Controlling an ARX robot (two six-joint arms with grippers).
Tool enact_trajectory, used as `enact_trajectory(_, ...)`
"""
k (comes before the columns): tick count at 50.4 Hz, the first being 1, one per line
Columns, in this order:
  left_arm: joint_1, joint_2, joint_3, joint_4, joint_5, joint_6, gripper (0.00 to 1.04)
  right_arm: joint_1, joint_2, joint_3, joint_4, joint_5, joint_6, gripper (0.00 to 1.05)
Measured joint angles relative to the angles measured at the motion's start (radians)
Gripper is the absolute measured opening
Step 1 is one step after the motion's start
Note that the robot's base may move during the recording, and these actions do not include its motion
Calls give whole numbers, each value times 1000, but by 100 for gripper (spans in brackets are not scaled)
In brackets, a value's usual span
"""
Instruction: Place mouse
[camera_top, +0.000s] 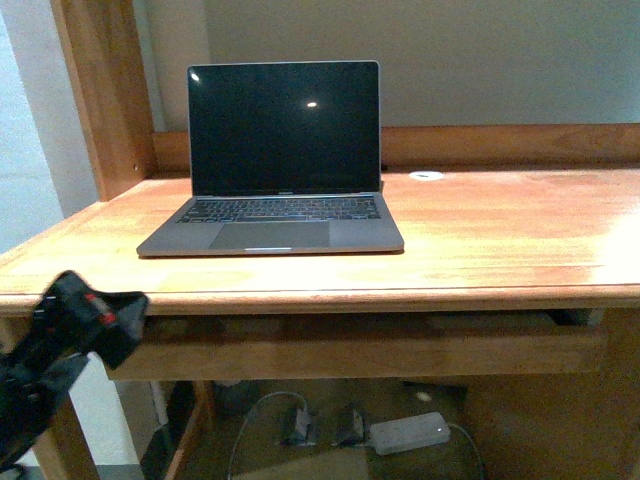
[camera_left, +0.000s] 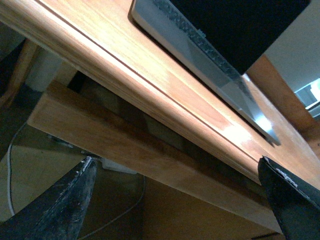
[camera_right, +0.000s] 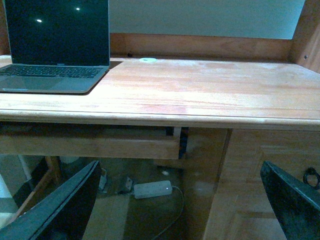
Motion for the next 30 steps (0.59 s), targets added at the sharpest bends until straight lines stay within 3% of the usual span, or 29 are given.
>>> enact_trajectory(18, -4, 5, 18, 5, -25, -9, 98, 0, 0, 0, 0, 0, 0, 98)
enact_trajectory(30, 25, 126, 11, 71, -123, -53, 98, 0, 0, 0, 0, 0, 0, 98)
